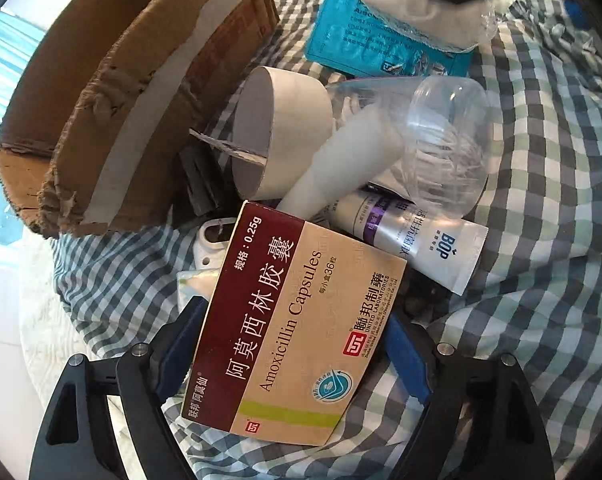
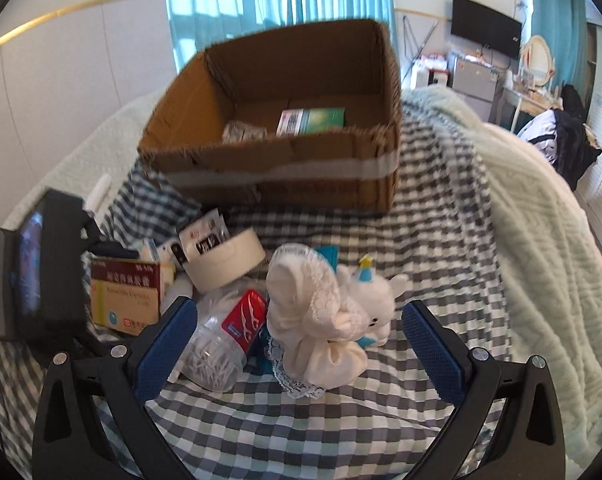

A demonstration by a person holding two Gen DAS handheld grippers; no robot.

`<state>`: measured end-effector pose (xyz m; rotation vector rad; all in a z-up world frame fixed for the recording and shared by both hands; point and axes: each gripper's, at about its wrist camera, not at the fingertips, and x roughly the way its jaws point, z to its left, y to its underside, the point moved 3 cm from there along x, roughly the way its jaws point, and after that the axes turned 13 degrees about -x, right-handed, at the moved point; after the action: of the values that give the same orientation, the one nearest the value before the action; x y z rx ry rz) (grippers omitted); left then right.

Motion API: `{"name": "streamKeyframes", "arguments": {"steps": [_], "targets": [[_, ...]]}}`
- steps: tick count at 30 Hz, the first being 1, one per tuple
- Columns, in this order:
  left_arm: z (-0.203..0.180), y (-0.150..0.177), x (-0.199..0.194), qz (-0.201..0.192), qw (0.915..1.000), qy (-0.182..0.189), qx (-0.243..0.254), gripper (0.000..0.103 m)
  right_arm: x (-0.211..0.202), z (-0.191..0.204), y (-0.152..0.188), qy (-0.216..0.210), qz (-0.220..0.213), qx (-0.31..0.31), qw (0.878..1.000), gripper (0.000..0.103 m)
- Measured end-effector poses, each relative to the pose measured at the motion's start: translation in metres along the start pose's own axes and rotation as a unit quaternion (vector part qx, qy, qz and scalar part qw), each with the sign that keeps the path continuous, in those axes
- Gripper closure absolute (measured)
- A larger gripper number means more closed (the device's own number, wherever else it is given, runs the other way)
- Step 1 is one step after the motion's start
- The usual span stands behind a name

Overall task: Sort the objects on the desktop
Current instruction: 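Grasp the amoxicillin box with the left gripper while the right grasps the lace-wrapped item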

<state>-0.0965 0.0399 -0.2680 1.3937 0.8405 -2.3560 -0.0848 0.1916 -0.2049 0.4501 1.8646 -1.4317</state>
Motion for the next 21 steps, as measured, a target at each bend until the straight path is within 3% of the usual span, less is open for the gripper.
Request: {"name": "streamKeyframes", "arguments": {"steps": [4, 7, 9, 12, 15, 21], "targets": [[0.004, -0.002, -0.01, -0.011, 0.9997, -0.009, -0.019, 0.018, 0.016, 0.002, 0.001, -0.008, 0.018, 0.001, 1.0, 0.009], [0.01, -0.005, -0.023, -0.025, 0.9986, -0.008, -0.046, 0.018, 0.024, -0.003, 0.005, -0.008, 0.031, 0.011, 0.999, 0.023], [0.015, -0.001, -0.03, -0.036, 0.9968, -0.009, -0.071, 0.019, 0.026, -0.007, 0.007, -0.011, 0.037, 0.022, 0.999, 0.053], [0.023, 0.0, -0.045, -0.054, 0.9924, -0.013, -0.11, 0.019, 0.023, -0.014, 0.009, -0.028, 0.033, 0.041, 0.998, 0.075], [0.031, 0.0, -0.064, -0.079, 0.9853, -0.016, -0.15, 0.019, 0.013, -0.018, 0.009, -0.031, 0.016, 0.056, 0.998, 0.086], [0.049, 0.006, -0.119, -0.143, 0.9625, -0.012, -0.23, 0.019, -0.021, -0.021, 0.001, -0.021, -0.032, 0.068, 0.997, 0.089]]}}
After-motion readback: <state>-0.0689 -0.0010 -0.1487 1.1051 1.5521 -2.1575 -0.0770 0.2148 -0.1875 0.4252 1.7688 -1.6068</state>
